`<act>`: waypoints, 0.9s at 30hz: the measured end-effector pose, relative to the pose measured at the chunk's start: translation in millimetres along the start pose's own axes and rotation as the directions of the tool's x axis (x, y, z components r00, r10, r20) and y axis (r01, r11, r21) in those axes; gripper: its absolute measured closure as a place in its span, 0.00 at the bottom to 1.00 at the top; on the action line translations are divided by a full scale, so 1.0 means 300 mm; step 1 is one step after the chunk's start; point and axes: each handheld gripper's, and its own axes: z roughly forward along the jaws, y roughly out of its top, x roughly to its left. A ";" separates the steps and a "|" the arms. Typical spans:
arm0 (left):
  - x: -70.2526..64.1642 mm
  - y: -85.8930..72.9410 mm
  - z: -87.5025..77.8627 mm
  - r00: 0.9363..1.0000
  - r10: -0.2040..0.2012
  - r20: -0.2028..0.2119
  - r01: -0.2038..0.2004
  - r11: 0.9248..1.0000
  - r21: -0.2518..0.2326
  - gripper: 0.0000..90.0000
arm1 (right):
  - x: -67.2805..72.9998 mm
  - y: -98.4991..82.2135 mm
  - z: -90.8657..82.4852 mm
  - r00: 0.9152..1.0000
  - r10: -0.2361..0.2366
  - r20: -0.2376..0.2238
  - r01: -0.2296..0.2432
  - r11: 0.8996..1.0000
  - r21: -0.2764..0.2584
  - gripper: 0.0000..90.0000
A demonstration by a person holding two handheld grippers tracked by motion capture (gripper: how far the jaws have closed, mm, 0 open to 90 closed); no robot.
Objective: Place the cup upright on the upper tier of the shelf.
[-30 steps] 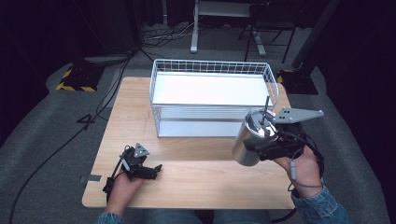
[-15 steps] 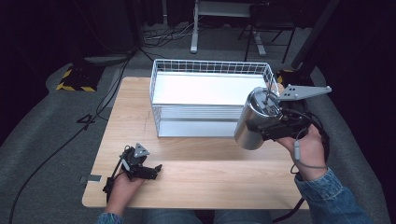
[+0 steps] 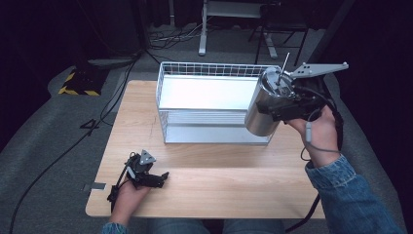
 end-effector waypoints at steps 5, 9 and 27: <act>0.001 0.001 0.001 1.000 0.000 -0.001 0.000 1.000 -0.001 0.04 | -0.024 0.052 0.016 1.000 0.001 0.016 -0.001 1.000 -0.001 0.04; 0.001 0.002 0.002 1.000 -0.001 0.001 0.001 1.000 0.000 0.04 | -0.043 0.104 0.040 0.999 0.000 0.038 0.000 1.000 -0.002 0.04; 0.004 0.006 0.005 1.000 0.000 0.006 0.000 1.000 0.001 0.04 | -0.130 0.244 0.202 0.996 0.022 0.089 -0.025 0.999 0.036 0.04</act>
